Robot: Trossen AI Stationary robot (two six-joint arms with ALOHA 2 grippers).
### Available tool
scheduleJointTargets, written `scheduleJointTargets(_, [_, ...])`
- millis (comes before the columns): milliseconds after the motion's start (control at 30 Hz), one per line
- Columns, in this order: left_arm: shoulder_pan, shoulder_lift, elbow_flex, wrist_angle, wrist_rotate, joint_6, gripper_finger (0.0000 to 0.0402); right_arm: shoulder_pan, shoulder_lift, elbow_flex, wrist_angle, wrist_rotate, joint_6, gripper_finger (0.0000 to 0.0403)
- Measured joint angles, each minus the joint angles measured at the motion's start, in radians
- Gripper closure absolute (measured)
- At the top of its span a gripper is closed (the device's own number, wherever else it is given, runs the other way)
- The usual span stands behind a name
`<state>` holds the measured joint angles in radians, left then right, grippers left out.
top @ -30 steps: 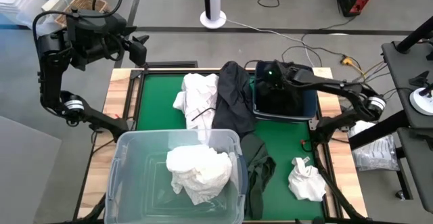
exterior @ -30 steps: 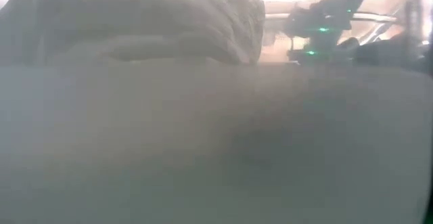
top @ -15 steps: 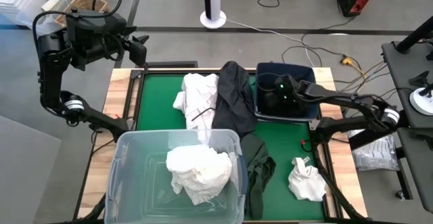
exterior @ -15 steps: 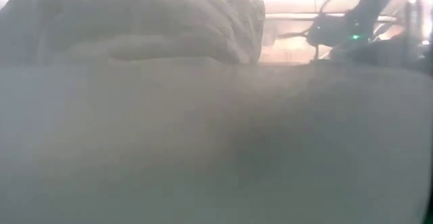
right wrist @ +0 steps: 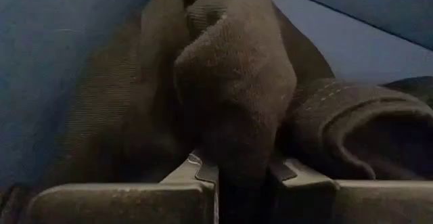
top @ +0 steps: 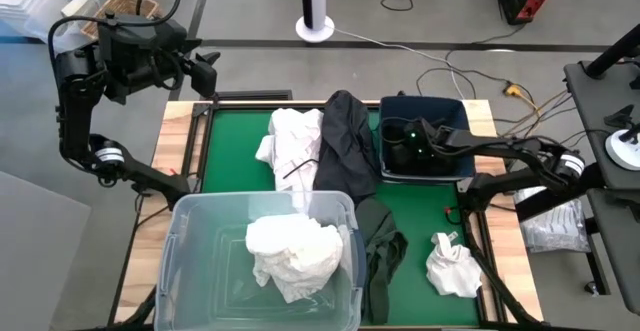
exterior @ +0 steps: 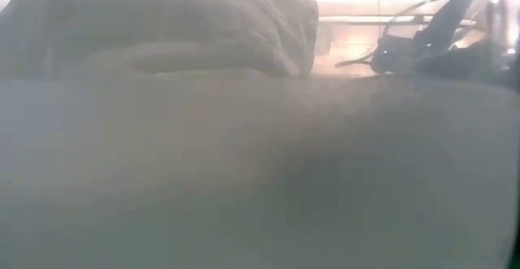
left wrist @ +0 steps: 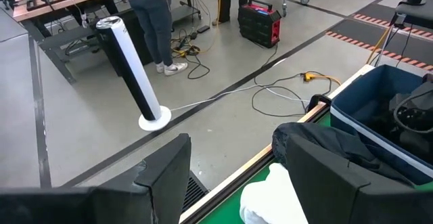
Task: Sort clothes
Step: Put the black shirt into the blue laundry organizer, then put the white short pants into the transparent bin
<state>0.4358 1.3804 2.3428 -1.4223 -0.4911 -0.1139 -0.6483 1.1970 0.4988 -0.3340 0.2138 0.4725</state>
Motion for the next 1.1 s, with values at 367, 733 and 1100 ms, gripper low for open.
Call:
scheduleJointTargets(367, [0.000, 0.000, 0.000, 0.000, 0.000, 0.000, 0.0183, 0.000, 0.116, 0.004, 0.042, 0.003, 0.000, 0.0333])
scheduleJointTargets(733, [0.000, 0.003, 0.000, 0.000, 0.000, 0.018, 0.0183, -0.019, 0.029, 0.132, -0.075, -0.059, -0.013, 0.0215])
scheduleJointTargets(1100, [0.000, 0.004, 0.000, 0.000, 0.000, 0.019, 0.0183, -0.020, 0.024, 0.423, -0.414, -0.063, -0.053, 0.0099])
